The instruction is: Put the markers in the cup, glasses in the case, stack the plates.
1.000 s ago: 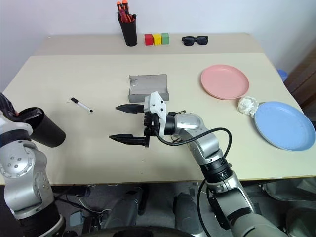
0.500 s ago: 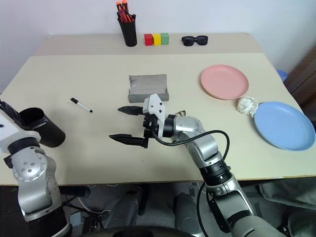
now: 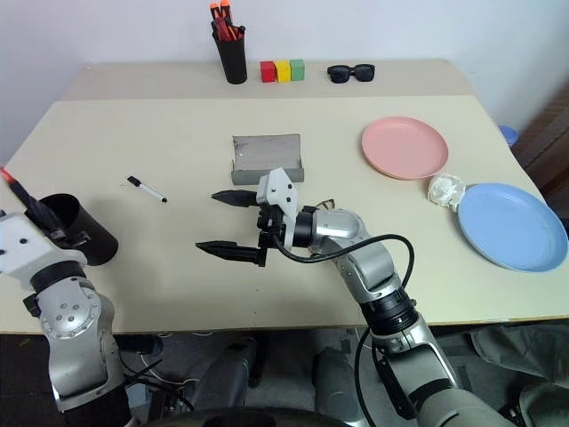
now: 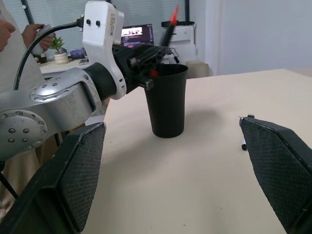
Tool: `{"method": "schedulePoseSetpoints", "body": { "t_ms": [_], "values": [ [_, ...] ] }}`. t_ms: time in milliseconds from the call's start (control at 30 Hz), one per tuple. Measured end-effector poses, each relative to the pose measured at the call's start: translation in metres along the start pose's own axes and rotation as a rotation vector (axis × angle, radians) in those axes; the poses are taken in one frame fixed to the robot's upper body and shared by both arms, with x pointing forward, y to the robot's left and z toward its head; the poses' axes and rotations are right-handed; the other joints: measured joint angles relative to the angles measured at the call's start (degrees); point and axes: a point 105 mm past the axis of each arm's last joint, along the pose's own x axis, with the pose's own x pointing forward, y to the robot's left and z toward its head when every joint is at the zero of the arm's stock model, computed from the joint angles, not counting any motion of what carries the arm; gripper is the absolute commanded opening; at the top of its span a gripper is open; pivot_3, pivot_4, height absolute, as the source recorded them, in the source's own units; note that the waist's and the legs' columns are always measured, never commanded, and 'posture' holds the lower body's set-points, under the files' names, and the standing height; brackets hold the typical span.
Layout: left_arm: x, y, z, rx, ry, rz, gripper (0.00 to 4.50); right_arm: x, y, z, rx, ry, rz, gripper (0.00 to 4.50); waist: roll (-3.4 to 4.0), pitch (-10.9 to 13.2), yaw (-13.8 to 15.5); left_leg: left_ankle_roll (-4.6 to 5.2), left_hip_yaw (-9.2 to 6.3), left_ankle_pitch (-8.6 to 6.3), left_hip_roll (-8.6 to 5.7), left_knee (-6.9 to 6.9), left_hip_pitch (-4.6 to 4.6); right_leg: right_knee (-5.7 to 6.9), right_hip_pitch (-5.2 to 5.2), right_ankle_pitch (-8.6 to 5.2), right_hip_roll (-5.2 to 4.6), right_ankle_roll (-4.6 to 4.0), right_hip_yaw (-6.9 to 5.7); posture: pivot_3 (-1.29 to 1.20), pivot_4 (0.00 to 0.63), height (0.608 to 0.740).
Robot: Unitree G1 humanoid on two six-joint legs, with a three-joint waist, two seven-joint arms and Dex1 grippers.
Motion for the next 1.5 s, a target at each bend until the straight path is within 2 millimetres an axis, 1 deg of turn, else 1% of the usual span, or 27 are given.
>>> {"method": "schedulePoseSetpoints", "body": {
  "t_ms": [267,333,367,467,500,567,600,633,667,700,800,833,900,1000,1067,1133,1267,1400,1467,1500],
  "values": [
    [-0.001,-0.001,0.000,-0.012,0.006,0.006,3.09,0.001,0.000,0.000,0.004,0.001,0.003,4.50,0.00,0.00,0.01,-0.01,-0.01,0.00,0.00,0.00,0.00,-0.01,-0.02,0.00,0.00,0.00,0.00,0.00,0.150,0.734],
    [0.002,-0.003,0.005,-0.026,-0.013,0.003,3.09,0.001,0.000,0.000,0.005,0.000,0.003,4.50,0.00,0.00,0.05,-0.01,-0.02,0.00,0.00,0.00,0.00,-0.02,-0.02,0.00,0.00,0.00,-0.02,0.00,0.150,0.734],
    [0.005,-0.007,0.011,-0.034,-0.036,-0.007,3.09,0.001,0.000,0.000,0.005,0.000,0.001,4.50,0.00,0.00,0.09,-0.01,-0.03,-0.01,0.00,0.00,0.00,-0.02,-0.02,0.00,0.00,0.00,-0.04,0.00,0.150,0.734],
    [0.017,-0.026,0.043,-0.078,-0.146,-0.084,3.09,0.002,-0.001,0.002,0.005,-0.004,-0.008,4.50,0.00,0.00,0.13,-0.01,-0.03,0.00,-0.02,0.00,0.00,-0.04,0.00,0.00,0.00,0.00,-0.06,0.00,0.150,0.734],
    [0.023,-0.040,0.059,-0.102,-0.188,-0.143,3.09,0.001,-0.004,0.004,0.006,-0.010,-0.022,4.50,0.00,0.00,0.24,-0.02,-0.06,0.00,-0.03,0.01,0.00,-0.04,0.01,0.00,0.02,0.00,-0.11,0.00,0.150,0.734],
    [0.025,-0.062,0.083,-0.151,-0.237,-0.237,3.09,0.002,-0.008,0.010,-0.003,-0.030,-0.039,4.50,0.00,0.00,0.05,-0.01,-0.04,0.00,-0.05,0.01,0.00,-0.05,0.04,0.01,0.00,0.01,-0.07,0.00,0.150,0.734],
    [0.026,-0.075,0.089,-0.164,-0.225,-0.285,3.37,0.002,-0.011,0.015,-0.009,-0.043,-0.051,4.50,0.00,0.00,0.00,0.00,-0.04,0.01,-0.05,0.00,0.00,-0.04,0.06,0.01,0.01,0.02,-0.07,0.00,0.150,0.734],
    [0.026,-0.086,0.088,-0.162,-0.191,-0.325,3.64,0.003,-0.014,0.017,-0.013,-0.049,-0.059,4.50,0.00,0.00,-0.06,0.00,-0.04,0.01,-0.03,-0.02,0.00,-0.04,0.06,0.01,0.03,0.02,-0.07,0.00,0.150,0.734],
    [0.027,-0.097,0.081,-0.158,-0.112,-0.351,3.99,0.003,-0.016,0.019,-0.012,-0.059,-0.073,4.50,0.01,-0.01,-0.16,0.00,-0.04,0.01,-0.03,-0.05,0.01,-0.01,0.09,0.01,0.04,0.02,-0.06,0.00,0.150,0.734],
    [0.029,-0.106,0.069,-0.162,-0.016,-0.352,4.41,0.002,-0.018,0.019,-0.007,-0.061,-0.084,4.50,0.01,-0.01,-0.20,0.00,-0.04,0.02,-0.03,-0.05,0.00,0.03,0.11,0.00,0.06,0.02,-0.05,0.00,0.150,0.734],
    [0.032,-0.119,0.029,-0.174,0.281,-0.290,4.47,0.001,-0.022,0.016,0.003,-0.058,-0.105,4.50,-0.04,0.03,-0.47,0.01,-0.04,0.02,0.01,-0.04,-0.01,0.04,0.09,0.00,0.09,0.03,-0.06,0.00,0.150,0.734],
    [0.034,-0.122,0.020,-0.151,0.350,-0.260,4.47,0.000,-0.023,0.016,0.004,-0.056,-0.108,4.50,-0.05,0.04,-0.36,-0.01,-0.07,0.03,0.00,-0.04,-0.01,0.05,0.08,0.00,0.10,0.03,-0.07,0.00,0.150,0.734],
    [0.042,-0.121,0.008,-0.092,0.452,-0.173,4.47,0.001,-0.023,0.016,0.004,-0.056,-0.108,4.50,-0.07,0.05,-0.35,-0.01,-0.06,0.03,0.00,-0.03,-0.02,0.05,0.09,0.01,0.11,0.04,-0.07,0.00,0.150,0.734],
    [0.045,-0.124,-0.012,-0.130,0.665,-0.066,4.47,0.001,-0.023,0.016,0.004,-0.055,-0.112,4.50,-0.09,0.05,-0.12,-0.02,-0.07,0.03,-0.02,0.00,-0.02,0.03,0.11,0.00,0.08,0.05,-0.09,0.00,0.150,0.734],
    [0.045,-0.127,-0.028,-0.150,0.787,-0.027,4.47,0.001,-0.024,0.015,0.005,-0.055,-0.116,4.50,-0.12,0.07,-0.14,-0.02,-0.07,0.03,-0.03,-0.01,-0.02,0.04,0.11,0.00,0.07,0.05,-0.10,0.00,0.150,0.734],
    [0.045,-0.129,-0.041,-0.162,0.870,-0.004,4.47,0.000,-0.024,0.015,0.007,-0.054,-0.123,4.50,-0.15,0.09,-0.15,-0.03,-0.05,0.04,-0.03,-0.01,-0.02,0.04,0.11,0.01,0.06,0.06,-0.09,0.00,0.150,0.734],
    [0.044,-0.135,-0.060,-0.178,0.992,0.003,4.47,-0.003,-0.024,0.010,0.020,-0.046,-0.138,4.50,-0.18,0.11,-0.16,-0.05,-0.05,0.05,-0.02,-0.02,-0.03,0.05,0.09,0.01,0.07,0.06,-0.10,0.00,0.150,0.734],
    [0.046,-0.141,-0.070,-0.185,1.050,-0.011,4.47,-0.004,-0.022,0.010,0.014,-0.044,-0.138,4.50,-0.19,0.11,-0.17,-0.06,-0.04,0.04,-0.03,-0.03,-0.03,0.05,0.08,0.01,0.06,0.06,-0.08,0.00,0.150,0.734],
    [0.049,-0.141,-0.070,-0.186,1.049,-0.007,4.47,-0.005,-0.021,0.010,0.015,-0.041,-0.136,4.50,-0.19,0.11,-0.17,-0.06,-0.04,0.05,-0.02,-0.03,-0.02,0.06,0.08,0.01,0.06,0.06,-0.08,0.00,0.150,0.734],
    [0.050,-0.141,-0.070,-0.188,1.052,-0.007,4.24,-0.005,-0.021,0.009,0.017,-0.037,-0.137,4.50,-0.19,0.11,-0.18,-0.06,-0.04,0.05,-0.02,-0.02,-0.02,0.05,0.08,0.01,0.06,0.06,-0.08,0.00,0.150,0.734]
  ]
}}
